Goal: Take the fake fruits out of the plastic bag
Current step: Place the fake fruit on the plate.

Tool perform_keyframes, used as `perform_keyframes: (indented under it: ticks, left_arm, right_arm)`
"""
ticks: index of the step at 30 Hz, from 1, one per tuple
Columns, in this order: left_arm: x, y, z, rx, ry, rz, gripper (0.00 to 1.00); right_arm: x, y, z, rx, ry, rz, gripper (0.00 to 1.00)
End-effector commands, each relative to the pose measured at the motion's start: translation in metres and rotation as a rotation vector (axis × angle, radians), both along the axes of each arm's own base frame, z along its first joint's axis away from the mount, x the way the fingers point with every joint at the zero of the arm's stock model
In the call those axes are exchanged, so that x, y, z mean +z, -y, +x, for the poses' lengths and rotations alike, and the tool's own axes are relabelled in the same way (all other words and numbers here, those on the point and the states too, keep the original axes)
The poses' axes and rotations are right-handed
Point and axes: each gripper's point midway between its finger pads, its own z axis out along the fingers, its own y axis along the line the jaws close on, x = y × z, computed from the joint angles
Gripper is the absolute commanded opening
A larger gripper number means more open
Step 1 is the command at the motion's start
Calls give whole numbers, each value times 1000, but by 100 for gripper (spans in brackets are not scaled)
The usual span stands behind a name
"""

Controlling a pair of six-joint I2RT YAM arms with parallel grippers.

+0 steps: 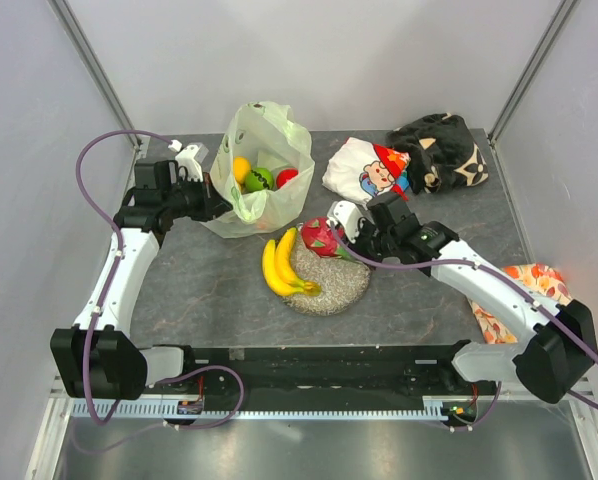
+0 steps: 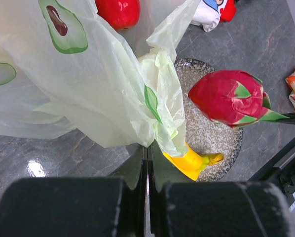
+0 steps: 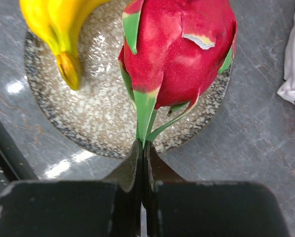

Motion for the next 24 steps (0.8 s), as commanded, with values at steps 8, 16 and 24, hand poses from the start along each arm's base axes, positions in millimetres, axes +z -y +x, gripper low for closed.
perform_keyframes:
  ticks: [8, 16, 24]
  left_arm:
    - [13, -1, 7, 15, 27, -8, 2]
    - [7, -3, 8, 14, 15, 9, 2]
    - [-1, -5, 7, 17, 0, 21, 2]
  right_arm:
    - [-15, -3, 29, 164, 161, -61, 0]
    - [-47, -4, 58, 163, 143, -115, 0]
    - [-58, -10, 68, 207, 84, -99, 0]
